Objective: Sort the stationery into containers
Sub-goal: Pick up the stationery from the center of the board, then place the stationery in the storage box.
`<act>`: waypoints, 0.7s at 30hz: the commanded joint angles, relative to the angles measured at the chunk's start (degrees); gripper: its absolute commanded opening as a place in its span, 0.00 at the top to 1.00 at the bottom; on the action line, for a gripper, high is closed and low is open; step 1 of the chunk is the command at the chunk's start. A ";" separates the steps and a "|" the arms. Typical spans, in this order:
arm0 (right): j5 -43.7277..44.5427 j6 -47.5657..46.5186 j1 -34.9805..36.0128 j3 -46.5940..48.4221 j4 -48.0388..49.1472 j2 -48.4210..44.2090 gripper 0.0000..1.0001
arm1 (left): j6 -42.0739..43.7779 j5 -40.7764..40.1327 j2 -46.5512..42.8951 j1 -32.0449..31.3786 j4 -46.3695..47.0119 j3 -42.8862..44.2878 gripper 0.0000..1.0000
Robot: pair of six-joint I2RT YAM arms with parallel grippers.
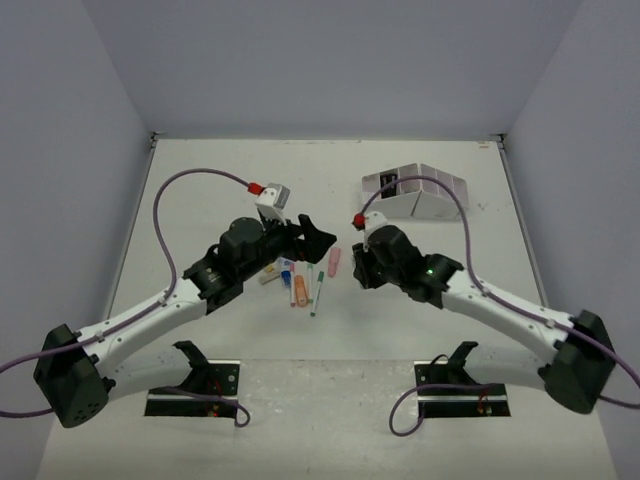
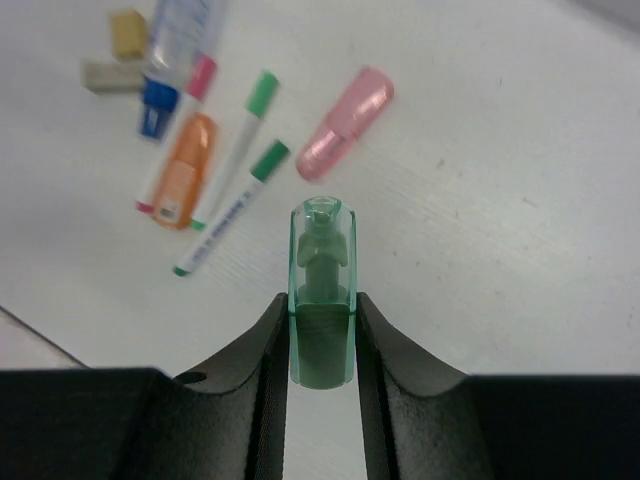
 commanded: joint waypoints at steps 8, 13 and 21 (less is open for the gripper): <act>-6.39 0.23 0.08 -7.58 12.54 -20.88 1.00 | -11.56 23.79 14.20 -2.25 29.75 0.95 0.06; -5.08 0.22 0.02 -6.75 10.77 -23.65 1.00 | -10.94 24.20 19.28 -3.95 28.60 4.78 0.41; -2.60 -0.12 0.11 -5.86 9.07 -25.18 1.00 | -10.56 24.90 23.78 -4.81 25.95 8.11 1.00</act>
